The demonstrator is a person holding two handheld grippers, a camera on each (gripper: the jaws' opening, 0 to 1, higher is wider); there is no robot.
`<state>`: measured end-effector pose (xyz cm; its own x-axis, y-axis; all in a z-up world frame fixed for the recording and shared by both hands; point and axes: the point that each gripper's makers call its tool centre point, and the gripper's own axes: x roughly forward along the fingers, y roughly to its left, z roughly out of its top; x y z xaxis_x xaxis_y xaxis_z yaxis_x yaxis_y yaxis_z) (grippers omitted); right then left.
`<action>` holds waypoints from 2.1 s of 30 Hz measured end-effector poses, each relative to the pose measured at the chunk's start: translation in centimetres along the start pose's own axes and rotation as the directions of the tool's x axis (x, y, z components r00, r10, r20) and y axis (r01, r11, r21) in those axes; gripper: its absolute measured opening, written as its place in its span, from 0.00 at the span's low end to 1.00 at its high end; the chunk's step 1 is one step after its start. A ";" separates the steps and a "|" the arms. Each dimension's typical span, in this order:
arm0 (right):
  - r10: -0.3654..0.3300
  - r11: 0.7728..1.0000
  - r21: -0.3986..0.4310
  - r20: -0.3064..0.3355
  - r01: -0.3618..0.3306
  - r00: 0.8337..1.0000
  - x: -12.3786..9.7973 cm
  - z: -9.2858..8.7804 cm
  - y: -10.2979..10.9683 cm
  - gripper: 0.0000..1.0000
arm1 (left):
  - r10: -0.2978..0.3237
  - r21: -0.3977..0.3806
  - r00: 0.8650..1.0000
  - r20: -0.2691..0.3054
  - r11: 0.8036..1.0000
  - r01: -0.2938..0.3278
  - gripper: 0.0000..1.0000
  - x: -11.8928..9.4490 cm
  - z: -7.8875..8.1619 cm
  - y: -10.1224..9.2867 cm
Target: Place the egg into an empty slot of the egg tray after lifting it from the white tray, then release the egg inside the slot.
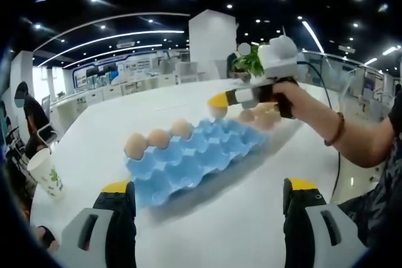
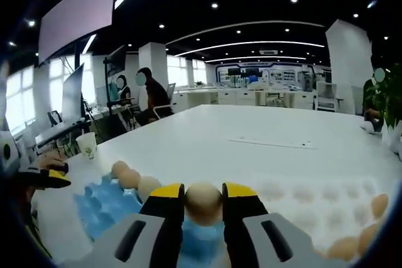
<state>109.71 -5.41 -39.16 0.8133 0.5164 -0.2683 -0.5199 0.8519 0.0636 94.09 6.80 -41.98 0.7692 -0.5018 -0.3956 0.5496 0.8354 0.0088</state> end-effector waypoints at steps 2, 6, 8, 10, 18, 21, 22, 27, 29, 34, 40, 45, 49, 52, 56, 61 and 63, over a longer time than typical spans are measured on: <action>0.008 1.000 -0.006 -0.004 -0.009 1.000 0.2 -0.1 0.4 0.24 | 0.000 -0.001 1.000 -0.001 1.000 0.000 1.00 0.0 -0.1 0.0; 0.024 1.000 -0.010 -0.009 -0.024 1.000 0.5 -0.3 1.2 0.24 | 0.000 -0.001 1.000 -0.001 1.000 0.000 1.00 0.0 -0.1 0.0; 0.030 0.999 -0.018 -0.002 -0.030 1.000 0.6 -0.2 1.5 0.24 | -0.001 -0.001 1.000 -0.001 1.000 0.001 1.00 -0.1 -0.1 0.0; 0.048 0.999 -0.012 -0.001 -0.048 0.999 0.8 -0.2 1.8 0.24 | 0.000 0.000 1.000 -0.002 1.000 0.000 1.00 -0.1 -0.1 0.1; 0.081 0.996 -0.019 -0.014 -0.081 0.997 1.9 -0.6 3.1 0.24 | 0.010 0.008 1.000 -0.015 1.000 -0.010 1.00 -0.4 -0.5 0.4; 0.095 0.995 -0.021 -0.023 -0.095 0.995 2.2 -1.0 3.5 0.23 | 0.017 0.012 1.000 -0.020 1.000 -0.017 1.00 -0.6 -0.5 0.6; 0.096 0.995 -0.020 -0.024 -0.096 0.995 2.3 -1.1 3.5 0.23 | 0.018 0.011 1.000 -0.018 1.000 -0.018 1.00 -0.6 -0.5 0.6; 0.093 0.995 -0.022 -0.034 -0.094 0.995 2.4 -1.5 3.5 0.22 | 0.024 0.005 1.000 -0.018 1.000 -0.024 1.00 -0.7 -0.6 0.9; 0.099 0.995 -0.019 -0.028 -0.099 0.995 2.4 -1.5 3.5 0.22 | 0.021 0.002 1.000 -0.019 1.000 -0.021 1.00 -0.6 -0.6 0.8; 0.100 0.995 -0.026 0.027 -0.099 0.995 2.1 -0.6 3.1 0.03 | 0.014 -0.002 1.000 -0.017 1.000 -0.014 1.00 -0.4 -0.6 0.6; 0.097 0.995 0.005 -0.006 -0.097 0.995 2.1 -1.4 2.3 0.04 | 0.003 -0.004 1.000 0.008 1.000 -0.003 1.00 -0.3 0.0 0.4; 0.102 0.994 0.024 0.004 -0.102 0.995 1.7 -1.3 2.1 0.07 | 0.002 -0.004 1.000 0.003 1.000 -0.002 1.00 -0.2 -0.1 0.4; 0.114 0.993 0.019 -0.009 -0.114 0.993 1.7 -1.7 2.5 0.11 | 0.004 -0.003 1.000 0.003 1.000 -0.004 1.00 -0.3 0.0 0.4; 0.119 0.993 0.014 -0.015 -0.118 0.993 1.7 -1.6 2.5 0.16 | 0.004 -0.004 1.000 0.005 1.000 -0.004 1.00 -0.3 0.0 0.4; 0.145 0.989 0.005 -0.030 -0.145 0.989 1.7 -1.7 3.0 0.26 | -0.002 -0.005 1.000 0.013 1.000 0.002 1.00 -0.3 0.1 0.3; 0.145 0.989 -0.016 -0.039 -0.146 0.989 1.5 -1.6 2.9 0.29 | -0.007 -0.003 1.000 0.025 1.000 0.007 1.00 -0.4 0.4 0.0; 0.147 0.989 -0.019 -0.042 -0.148 0.988 1.3 -1.5 2.9 0.32 | -0.006 0.000 1.000 0.025 1.000 0.006 1.00 -0.4 0.4 0.0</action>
<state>108.81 -2.38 -40.80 0.7162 0.6318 -0.2965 -0.6395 0.7642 0.0840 93.88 6.94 -41.46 0.7736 -0.5126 -0.3725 0.5545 0.8321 0.0064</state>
